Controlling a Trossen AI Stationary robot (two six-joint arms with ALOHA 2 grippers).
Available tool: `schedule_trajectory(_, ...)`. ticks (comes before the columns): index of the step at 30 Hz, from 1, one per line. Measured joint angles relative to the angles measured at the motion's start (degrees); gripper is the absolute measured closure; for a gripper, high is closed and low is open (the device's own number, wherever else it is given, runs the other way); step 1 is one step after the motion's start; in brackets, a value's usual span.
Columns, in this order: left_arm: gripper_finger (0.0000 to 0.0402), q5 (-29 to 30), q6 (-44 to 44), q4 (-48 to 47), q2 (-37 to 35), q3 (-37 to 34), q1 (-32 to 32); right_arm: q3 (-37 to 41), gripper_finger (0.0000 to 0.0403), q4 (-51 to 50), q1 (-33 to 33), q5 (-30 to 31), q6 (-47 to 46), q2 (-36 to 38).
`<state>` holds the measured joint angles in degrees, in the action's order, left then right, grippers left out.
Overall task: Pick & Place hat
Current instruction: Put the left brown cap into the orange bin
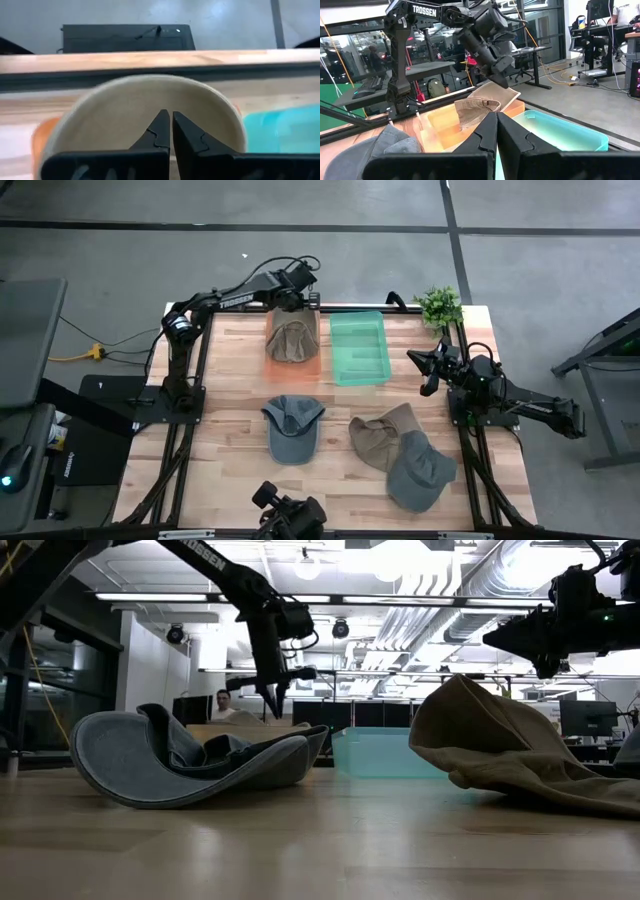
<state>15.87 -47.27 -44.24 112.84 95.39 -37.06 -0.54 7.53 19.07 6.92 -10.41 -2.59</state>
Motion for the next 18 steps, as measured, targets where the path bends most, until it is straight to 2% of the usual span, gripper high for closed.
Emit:
schedule_trajectory(9, 0.0401, 1.03, -1.03, -0.85, 2.19, -1.08, 0.00, 0.00, 0.0398, 0.00, 0.00, 0.00, 0.00, -0.02)
schedule_trajectory(18, 0.0401, -1.60, 0.29, -5.25, 4.11, -1.22, 0.01, 0.00, 0.0398, 0.00, 0.00, 0.00, 0.00, -0.02)
